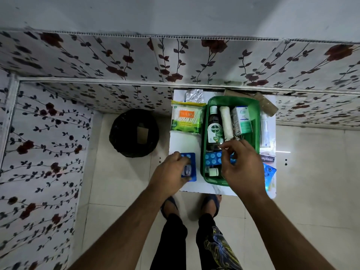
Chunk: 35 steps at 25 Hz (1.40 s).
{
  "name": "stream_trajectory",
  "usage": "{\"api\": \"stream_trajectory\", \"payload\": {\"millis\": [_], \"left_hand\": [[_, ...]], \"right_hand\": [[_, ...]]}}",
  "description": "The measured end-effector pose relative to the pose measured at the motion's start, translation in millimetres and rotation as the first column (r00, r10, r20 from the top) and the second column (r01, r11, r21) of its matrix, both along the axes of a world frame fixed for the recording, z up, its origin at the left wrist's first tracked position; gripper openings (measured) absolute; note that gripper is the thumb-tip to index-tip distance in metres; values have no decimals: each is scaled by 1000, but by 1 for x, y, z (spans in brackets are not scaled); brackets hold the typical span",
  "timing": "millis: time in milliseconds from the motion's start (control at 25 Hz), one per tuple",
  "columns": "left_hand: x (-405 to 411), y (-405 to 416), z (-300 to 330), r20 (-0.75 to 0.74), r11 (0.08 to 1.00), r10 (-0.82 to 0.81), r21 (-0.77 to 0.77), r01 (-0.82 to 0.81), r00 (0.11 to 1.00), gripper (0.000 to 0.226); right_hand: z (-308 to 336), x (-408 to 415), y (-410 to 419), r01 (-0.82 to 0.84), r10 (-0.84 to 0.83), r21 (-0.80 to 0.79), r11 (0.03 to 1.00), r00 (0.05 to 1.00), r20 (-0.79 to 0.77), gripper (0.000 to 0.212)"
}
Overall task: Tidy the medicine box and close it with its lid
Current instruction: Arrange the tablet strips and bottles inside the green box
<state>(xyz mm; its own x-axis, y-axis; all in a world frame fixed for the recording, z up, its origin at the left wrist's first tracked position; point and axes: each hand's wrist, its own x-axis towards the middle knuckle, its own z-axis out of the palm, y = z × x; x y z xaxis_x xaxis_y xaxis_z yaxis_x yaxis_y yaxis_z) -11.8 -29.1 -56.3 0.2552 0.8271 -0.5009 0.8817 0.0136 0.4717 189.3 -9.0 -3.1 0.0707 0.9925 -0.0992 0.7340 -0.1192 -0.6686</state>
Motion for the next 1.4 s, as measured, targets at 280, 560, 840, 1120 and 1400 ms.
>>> {"api": "stream_trajectory", "payload": {"millis": [280, 560, 840, 1120, 1400], "left_hand": [[-26, 14, 24, 380, 531, 843, -475, -702, 380, 17], [-12, 37, 41, 487, 608, 787, -508, -610, 379, 4], [38, 67, 63, 538, 808, 556, -173, -562, 633, 25], [72, 72, 71, 532, 849, 489, -108, -517, 691, 29], [75, 71, 72, 454, 861, 478, -72, -503, 752, 33]], "right_hand": [[7, 12, 1, 143, -141, 20, 989, 986, -86, 16], [6, 46, 2, 388, -387, -20, 922, 915, -116, 16], [-21, 132, -4, 544, -537, -278, 792, 837, 108, 17], [-51, 143, -20, 414, -400, -592, 691, 902, 164, 35], [-51, 148, -22, 466, -537, -553, 691, 843, 40, 23]]}}
